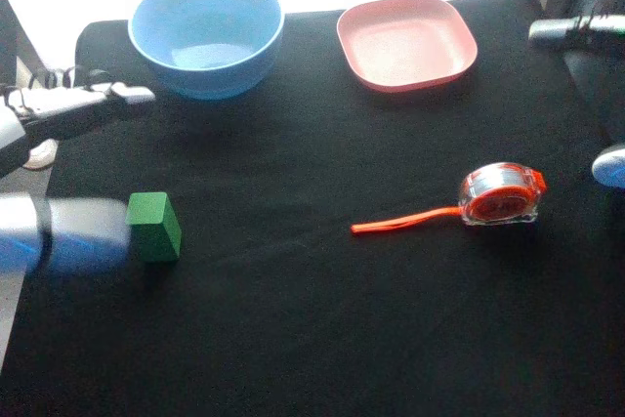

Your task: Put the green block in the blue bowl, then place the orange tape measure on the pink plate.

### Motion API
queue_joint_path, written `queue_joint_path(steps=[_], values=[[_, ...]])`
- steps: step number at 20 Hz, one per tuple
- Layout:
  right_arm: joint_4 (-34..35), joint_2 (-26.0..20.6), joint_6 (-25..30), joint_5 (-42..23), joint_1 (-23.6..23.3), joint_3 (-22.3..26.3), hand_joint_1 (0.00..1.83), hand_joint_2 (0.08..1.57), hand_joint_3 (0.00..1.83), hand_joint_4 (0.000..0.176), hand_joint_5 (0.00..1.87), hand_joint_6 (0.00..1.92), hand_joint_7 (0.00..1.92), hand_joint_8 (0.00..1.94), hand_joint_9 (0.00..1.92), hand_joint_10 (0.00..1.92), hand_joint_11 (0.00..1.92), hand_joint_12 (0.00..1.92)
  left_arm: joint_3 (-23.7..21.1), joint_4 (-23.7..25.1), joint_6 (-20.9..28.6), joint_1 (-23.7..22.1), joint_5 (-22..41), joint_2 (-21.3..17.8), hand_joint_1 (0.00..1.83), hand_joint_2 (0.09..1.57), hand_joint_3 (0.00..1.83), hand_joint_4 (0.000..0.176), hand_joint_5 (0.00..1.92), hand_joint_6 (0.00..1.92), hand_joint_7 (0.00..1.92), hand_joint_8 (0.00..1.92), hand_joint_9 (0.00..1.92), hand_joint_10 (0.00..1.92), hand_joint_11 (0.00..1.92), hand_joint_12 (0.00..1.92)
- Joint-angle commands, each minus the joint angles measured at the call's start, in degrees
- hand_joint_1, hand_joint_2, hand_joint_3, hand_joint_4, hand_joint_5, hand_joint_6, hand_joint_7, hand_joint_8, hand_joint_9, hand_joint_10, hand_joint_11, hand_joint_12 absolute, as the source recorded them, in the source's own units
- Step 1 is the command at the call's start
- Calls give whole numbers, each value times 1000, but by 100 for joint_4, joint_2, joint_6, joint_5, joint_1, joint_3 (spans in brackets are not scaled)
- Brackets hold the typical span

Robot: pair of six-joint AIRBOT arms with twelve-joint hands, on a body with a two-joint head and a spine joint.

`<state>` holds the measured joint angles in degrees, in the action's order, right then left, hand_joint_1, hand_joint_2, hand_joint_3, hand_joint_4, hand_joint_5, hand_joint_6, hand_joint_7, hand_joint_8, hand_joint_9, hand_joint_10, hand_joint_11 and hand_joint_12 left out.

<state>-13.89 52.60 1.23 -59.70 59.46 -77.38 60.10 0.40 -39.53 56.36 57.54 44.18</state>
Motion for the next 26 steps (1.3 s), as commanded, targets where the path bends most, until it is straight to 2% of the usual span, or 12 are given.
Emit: queue_joint_path(steps=[1,4,8,10,12,13,16,17,18,19,20,26], values=[[271,3,38,-583,-72,-22,840,1038,11,68,332,10,299,7,309,25,0,845,44,-19,96,-104,478,42,796,895,3,119,191,2,89,2,68,9,0,283],[250,4,46,-560,-72,-23,799,1064,2,67,331,0,297,1,317,4,0,878,224,369,391,-336,87,213,815,871,0,123,211,3,106,4,97,6,0,366],[248,9,52,-559,-72,-23,840,1068,2,39,335,2,293,1,314,2,0,874,363,768,450,-698,-418,411,899,883,4,44,300,7,304,19,311,32,0,837],[248,14,54,-559,-72,-23,847,1061,0,40,338,2,290,0,310,0,0,862,418,848,450,-802,-538,470,889,889,2,23,359,7,412,15,394,26,0,874],[244,15,55,-559,-72,-22,788,1063,0,41,334,0,302,1,327,1,12,913,460,938,450,-915,-665,521,935,913,3,25,448,11,555,29,513,59,0,1131],[244,16,55,-560,-72,-22,790,1064,0,35,336,1,303,1,323,0,6,914,479,950,450,-948,-691,552,956,943,4,3,496,8,628,32,586,89,20,1267],[244,23,55,-560,-71,-21,779,1067,0,57,327,1,301,1,348,2,0,1018,553,950,450,-1044,-700,655,1089,1035,1,0,790,1,965,35,762,555,363,1375],[243,23,55,-560,-71,-21,777,1065,0,56,325,0,296,1,333,5,0,970,583,948,450,-1077,-699,688,1297,1065,27,0,849,9,999,768,793,628,478,1274],[243,23,56,-560,-71,-21,778,1064,0,52,326,0,299,3,333,7,0,960,611,943,450,-1112,-693,727,1331,1101,12,0,883,11,957,1001,800,662,525,1260],[243,24,56,-560,-71,-21,777,1061,0,54,330,1,308,4,341,7,0,971,645,939,450,-1149,-687,777,1264,1126,2,0,870,768,1012,1080,819,685,567,1245],[243,25,56,-560,-71,-21,778,1062,0,54,331,1,308,3,340,6,0,974,667,940,450,-1181,-693,808,1239,1146,4,0,844,962,979,1170,822,709,579,1270],[222,41,56,-560,-70,-30,781,1070,0,20,342,1,323,0,394,8,31,1030,736,951,447,-1399,-507,814,1249,1142,0,0,1109,570,806,1435,761,1213,625,1592]])
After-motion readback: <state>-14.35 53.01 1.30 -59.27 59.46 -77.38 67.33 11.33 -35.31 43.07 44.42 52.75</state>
